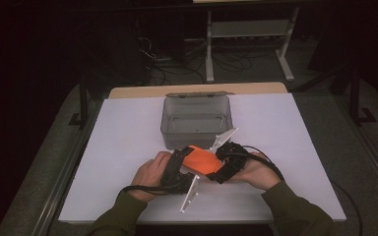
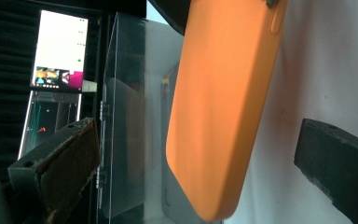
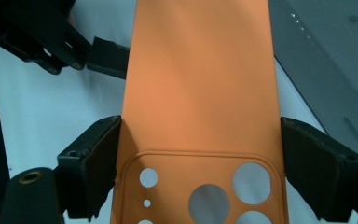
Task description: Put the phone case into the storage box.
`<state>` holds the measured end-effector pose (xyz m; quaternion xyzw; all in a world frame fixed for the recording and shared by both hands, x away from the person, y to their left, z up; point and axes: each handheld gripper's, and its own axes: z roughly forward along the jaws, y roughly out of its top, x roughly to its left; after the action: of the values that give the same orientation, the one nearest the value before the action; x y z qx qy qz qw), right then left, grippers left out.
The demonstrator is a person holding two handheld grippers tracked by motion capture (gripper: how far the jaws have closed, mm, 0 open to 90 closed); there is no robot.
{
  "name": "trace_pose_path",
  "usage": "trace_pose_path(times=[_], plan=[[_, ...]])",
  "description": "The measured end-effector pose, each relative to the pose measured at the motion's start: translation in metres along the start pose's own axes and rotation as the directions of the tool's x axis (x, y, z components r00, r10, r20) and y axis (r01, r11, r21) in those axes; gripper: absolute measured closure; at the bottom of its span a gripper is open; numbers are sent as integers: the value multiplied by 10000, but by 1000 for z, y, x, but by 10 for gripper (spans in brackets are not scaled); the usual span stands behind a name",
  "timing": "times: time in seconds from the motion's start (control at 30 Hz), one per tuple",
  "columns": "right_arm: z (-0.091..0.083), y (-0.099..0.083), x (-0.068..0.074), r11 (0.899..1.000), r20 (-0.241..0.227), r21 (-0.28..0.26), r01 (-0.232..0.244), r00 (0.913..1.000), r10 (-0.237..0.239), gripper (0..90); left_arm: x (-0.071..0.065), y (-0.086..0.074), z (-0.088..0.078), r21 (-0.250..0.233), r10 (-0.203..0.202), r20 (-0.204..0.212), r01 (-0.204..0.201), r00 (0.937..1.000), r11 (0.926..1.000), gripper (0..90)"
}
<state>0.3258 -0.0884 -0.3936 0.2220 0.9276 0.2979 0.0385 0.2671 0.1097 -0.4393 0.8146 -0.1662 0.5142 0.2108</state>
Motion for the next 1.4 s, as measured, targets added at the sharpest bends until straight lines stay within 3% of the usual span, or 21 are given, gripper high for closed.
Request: trace_pose_path(times=[0.4, 0.6, 0.9, 1.0, 1.2, 1.4], plan=[[8, 16, 1, 9998, -176, -93, 160, 9997, -162, 153, -1, 0, 3, 75, 77, -81, -77, 9999, 9999, 0], [8, 14, 1, 9998, -178, -79, 193, 9997, -194, 153, -2, 1, 3, 30, 59, -230, -58, 9997, 10000, 20], [7, 16, 0, 9997, -220, -174, 178, 9996, -182, 153, -4, 3, 2, 131, 360, -496, -353, 9981, 9993, 72], [7, 18, 1, 9996, -248, -172, 215, 9995, -219, 153, -4, 4, 1, 125, 401, -640, -394, 9971, 9991, 127], [6, 23, 1, 9997, -249, -192, 172, 9995, -177, 153, -5, 3, 2, 178, 341, -774, -329, 9964, 9993, 150], [5, 23, 1, 9994, -240, -266, 225, 9994, -231, 153, -6, 3, 1, 153, 462, -1001, -449, 9939, 9989, 240]])
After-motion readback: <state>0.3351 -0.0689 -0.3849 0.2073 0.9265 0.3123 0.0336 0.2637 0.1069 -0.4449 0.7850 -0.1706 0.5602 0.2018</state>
